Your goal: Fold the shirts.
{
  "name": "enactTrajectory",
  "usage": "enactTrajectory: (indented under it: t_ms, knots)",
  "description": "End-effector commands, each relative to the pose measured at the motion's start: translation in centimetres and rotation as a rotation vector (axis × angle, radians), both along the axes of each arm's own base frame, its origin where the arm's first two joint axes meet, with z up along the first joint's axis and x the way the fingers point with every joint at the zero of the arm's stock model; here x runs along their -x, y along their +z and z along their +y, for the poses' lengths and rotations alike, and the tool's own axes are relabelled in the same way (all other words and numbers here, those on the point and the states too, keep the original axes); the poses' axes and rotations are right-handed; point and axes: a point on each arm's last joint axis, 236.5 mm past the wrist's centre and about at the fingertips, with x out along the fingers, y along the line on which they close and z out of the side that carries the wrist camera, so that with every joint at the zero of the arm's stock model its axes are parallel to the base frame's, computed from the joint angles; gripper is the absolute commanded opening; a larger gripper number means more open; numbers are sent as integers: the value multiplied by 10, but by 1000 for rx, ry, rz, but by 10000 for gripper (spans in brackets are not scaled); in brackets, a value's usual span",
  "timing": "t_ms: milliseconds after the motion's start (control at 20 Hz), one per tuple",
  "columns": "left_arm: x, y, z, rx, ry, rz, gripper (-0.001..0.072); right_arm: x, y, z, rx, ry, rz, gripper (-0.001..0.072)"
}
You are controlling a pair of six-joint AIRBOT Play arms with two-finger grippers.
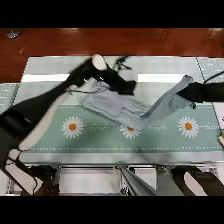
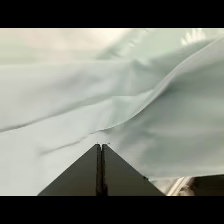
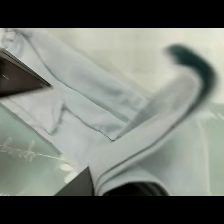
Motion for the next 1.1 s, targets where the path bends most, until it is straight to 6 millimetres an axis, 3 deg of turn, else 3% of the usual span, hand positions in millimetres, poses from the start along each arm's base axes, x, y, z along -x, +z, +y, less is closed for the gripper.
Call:
enactTrajectory:
  t_ms: [0, 100, 200, 300, 350, 500, 650, 700, 750, 800, 850, 950, 1050]
  knots:
    - [-42, 66, 139, -136, 172, -154, 21, -39, 11, 60, -32, 113, -18, 25]
    - [-38, 103, 208, -165, 291, -249, 20, -63, 3, 110, -41, 206, -7, 25]
    - [-17, 128, 271, -164, 457, -323, 20, -88, -16, 158, -53, 262, 20, 25]
    - [24, 127, 317, -174, 601, -379, 20, -112, -45, 205, -73, 276, 47, 25]
    - [46, 119, 328, -179, 648, -386, 21, -120, -61, 225, -81, 279, 73, 25]
    - [110, 74, 332, -187, 703, -367, 20, -133, -106, 286, -151, 314, 165, 25]
    - [146, 33, 323, -147, 760, -285, 21, -130, -136, 330, -258, 329, 257, 26]
    - [150, 24, 318, -119, 769, -268, 21, -129, -144, 341, -278, 330, 277, 83]
    - [149, 19, 313, -91, 780, -255, 20, -123, -150, 350, -302, 335, 309, 266]
    - [146, 15, 312, -68, 797, -246, 21, -114, -150, 358, -329, 363, 336, 502]
    - [141, 12, 313, -57, 816, -247, 21, -103, -145, 363, -355, 425, 348, 584]
    - [131, 10, 317, -48, 848, -251, 21, -77, -124, 355, -370, 569, 376, 598]
    - [125, 6, 318, -43, 863, -235, 20, -84, -100, 315, -335, 586, 368, 603]
